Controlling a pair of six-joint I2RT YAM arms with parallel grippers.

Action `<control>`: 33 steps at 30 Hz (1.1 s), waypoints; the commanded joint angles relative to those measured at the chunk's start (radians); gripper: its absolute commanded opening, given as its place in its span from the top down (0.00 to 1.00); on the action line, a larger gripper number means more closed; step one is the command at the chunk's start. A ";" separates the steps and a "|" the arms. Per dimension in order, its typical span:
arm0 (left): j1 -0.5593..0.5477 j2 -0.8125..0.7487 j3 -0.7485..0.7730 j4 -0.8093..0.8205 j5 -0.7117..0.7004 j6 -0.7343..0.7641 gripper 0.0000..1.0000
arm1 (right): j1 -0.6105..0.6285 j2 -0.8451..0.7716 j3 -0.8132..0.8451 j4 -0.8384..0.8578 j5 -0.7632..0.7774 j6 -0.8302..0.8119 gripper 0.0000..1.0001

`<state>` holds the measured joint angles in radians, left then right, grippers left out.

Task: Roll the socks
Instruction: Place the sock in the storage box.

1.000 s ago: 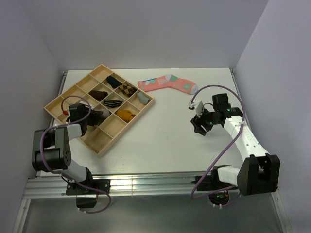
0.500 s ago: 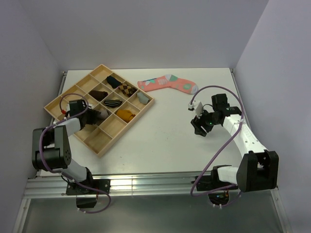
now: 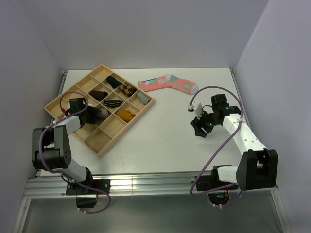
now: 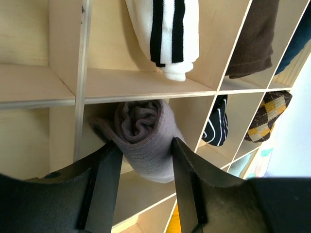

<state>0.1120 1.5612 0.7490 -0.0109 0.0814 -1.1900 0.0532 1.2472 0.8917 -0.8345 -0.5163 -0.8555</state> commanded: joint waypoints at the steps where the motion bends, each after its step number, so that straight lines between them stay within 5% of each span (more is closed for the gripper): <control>1: -0.006 -0.058 0.021 -0.046 -0.002 0.006 0.50 | -0.010 0.009 0.042 -0.023 -0.004 -0.016 0.34; 20: -0.058 -0.323 0.095 -0.218 -0.046 0.059 0.45 | -0.010 0.023 0.075 -0.038 -0.033 -0.001 0.34; 26: -0.309 -0.374 0.304 -0.319 -0.146 0.213 0.45 | -0.029 -0.021 0.095 -0.037 -0.054 0.049 0.33; 33: -0.622 -0.383 0.369 -0.252 -0.196 0.328 0.44 | -0.079 -0.112 0.141 -0.040 -0.056 0.122 0.28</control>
<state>-0.4187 1.1801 1.0851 -0.2844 -0.0525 -0.9619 0.0040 1.1854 0.9665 -0.8722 -0.5514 -0.7837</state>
